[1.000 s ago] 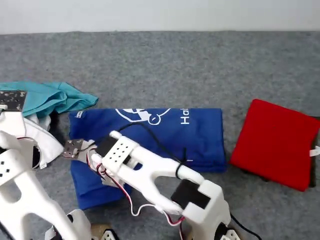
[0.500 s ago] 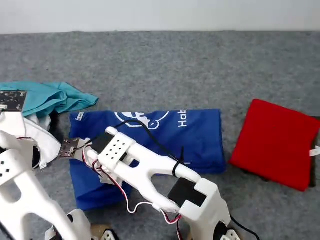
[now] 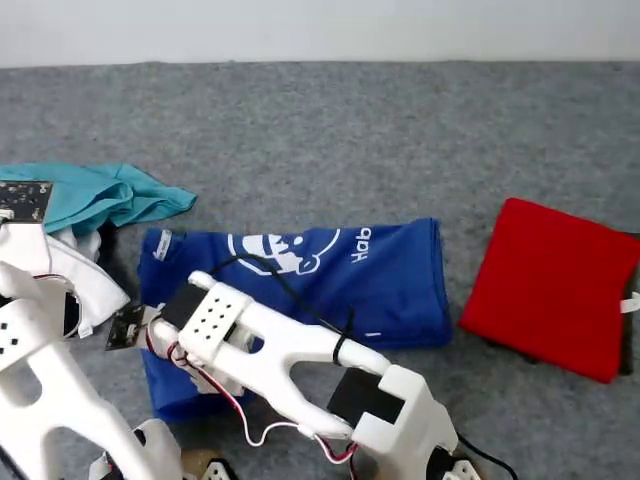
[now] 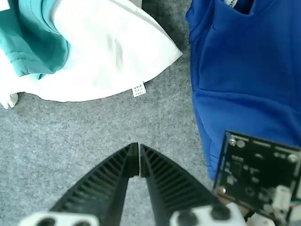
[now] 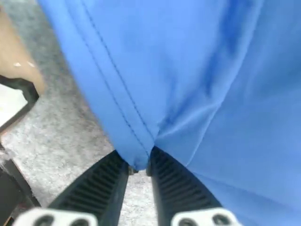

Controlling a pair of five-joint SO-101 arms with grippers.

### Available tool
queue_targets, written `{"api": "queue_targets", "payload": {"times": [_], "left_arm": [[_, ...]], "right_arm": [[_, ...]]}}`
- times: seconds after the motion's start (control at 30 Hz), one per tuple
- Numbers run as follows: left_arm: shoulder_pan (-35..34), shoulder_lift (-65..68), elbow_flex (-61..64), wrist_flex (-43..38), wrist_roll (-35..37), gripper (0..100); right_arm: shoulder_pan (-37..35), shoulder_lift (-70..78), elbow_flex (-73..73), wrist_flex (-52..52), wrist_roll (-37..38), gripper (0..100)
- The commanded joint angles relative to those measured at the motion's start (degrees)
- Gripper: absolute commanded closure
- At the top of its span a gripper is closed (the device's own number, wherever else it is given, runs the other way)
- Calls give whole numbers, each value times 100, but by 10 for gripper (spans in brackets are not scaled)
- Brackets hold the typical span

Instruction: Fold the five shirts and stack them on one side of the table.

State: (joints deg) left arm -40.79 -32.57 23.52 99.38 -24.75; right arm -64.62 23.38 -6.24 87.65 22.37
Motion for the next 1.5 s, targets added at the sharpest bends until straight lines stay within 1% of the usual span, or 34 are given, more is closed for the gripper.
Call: {"api": "queue_targets", "payload": {"times": [0.0,0.07,0.17,0.27,0.5,0.6,0.73,0.83,0.87,0.97,1.17,1.3,1.47], "left_arm": [[-26,-176,-31,-26,-35,986],[-26,-176,-31,-26,-53,986],[-26,-176,-31,-26,-185,986],[-26,-176,-48,-26,-185,986],[141,-176,-48,-79,-158,986],[615,-141,-48,-176,18,986],[1538,-123,-13,-695,387,986],[2224,18,-13,-1187,527,985],[2418,211,-40,-1301,580,985],[2857,1011,-92,-1670,738,985],[3332,2760,-936,-2189,853,985],[3323,4000,-1613,-2479,853,985],[3015,5512,-2686,-2462,844,985]], "right_arm": [[101,-101,-264,110,-352,815],[224,-127,-281,189,-475,781],[497,-127,-440,338,-369,817],[927,-127,-721,462,-343,857],[2018,-119,-1908,1059,-334,865],[2536,-119,-2259,1165,-334,866],[3468,-57,-2330,1095,-343,873],[4180,66,-2321,910,-343,960],[4382,136,-2330,840,-343,991],[4866,409,-2330,804,-369,986],[5332,1015,-2338,620,-369,988],[5560,1516,-2347,330,-360,988],[5947,1956,-2356,259,-334,988]]}}
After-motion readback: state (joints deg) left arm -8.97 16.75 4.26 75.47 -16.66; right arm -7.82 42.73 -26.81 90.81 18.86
